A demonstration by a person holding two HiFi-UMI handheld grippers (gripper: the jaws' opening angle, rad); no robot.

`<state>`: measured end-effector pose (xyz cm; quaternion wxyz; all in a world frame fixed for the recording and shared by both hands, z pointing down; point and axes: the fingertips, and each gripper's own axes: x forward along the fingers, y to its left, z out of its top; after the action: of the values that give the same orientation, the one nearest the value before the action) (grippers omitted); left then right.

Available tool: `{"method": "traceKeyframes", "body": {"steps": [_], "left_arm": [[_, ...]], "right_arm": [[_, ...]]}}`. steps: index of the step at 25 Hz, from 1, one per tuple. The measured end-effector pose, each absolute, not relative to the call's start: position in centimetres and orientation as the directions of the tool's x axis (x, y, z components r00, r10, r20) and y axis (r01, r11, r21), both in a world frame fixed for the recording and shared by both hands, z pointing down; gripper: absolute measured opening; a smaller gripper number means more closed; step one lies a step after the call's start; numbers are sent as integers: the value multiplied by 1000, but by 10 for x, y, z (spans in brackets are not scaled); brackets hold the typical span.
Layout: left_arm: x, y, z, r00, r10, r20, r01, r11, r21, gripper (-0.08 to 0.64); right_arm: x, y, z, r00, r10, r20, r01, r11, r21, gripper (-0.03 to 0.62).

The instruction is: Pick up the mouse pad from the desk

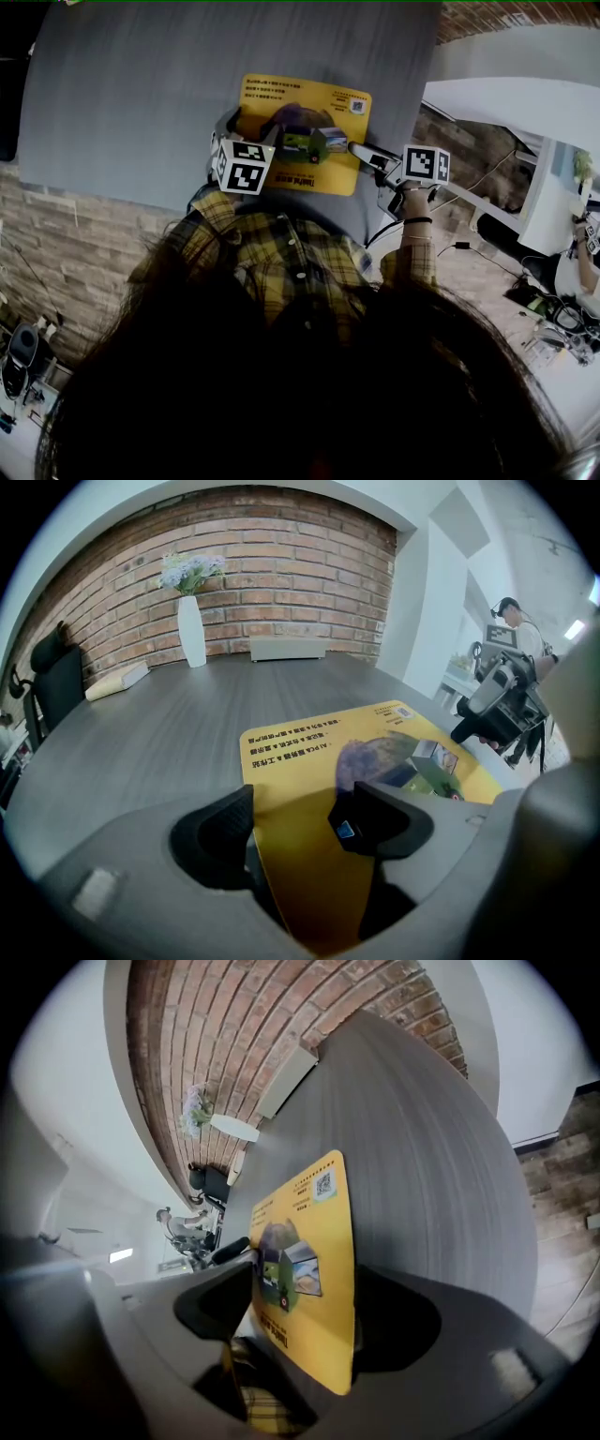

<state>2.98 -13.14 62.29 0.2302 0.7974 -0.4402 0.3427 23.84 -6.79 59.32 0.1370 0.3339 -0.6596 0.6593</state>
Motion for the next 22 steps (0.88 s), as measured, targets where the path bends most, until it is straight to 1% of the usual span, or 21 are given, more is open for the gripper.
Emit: {"method": "traceKeyframes", "body": {"steps": [6,12,14,17,22], "left_arm": [[28,-130,623,374,-540,754,-861,-504,66,348],[29,-128,624,370,-528,764,-863,-501,71,348],[28,-128,624,367,-530,765,-863,-500,68,348],[29,-130,622,369,-541,756,-864,-499,65,348],[29,-128,622,370,-530,763,-863,-500,71,348]], "right_arm": [[234,-68,595,-738,-182,650,-651,-62,-756,336],[233,-68,595,-740,-134,660,-660,-48,-750,336],[226,-69,595,-761,-125,636,-636,-50,-770,336],[198,-72,593,-810,-116,575,-571,-68,-818,334],[165,-83,591,-843,-128,522,-521,-49,-852,333]]}}
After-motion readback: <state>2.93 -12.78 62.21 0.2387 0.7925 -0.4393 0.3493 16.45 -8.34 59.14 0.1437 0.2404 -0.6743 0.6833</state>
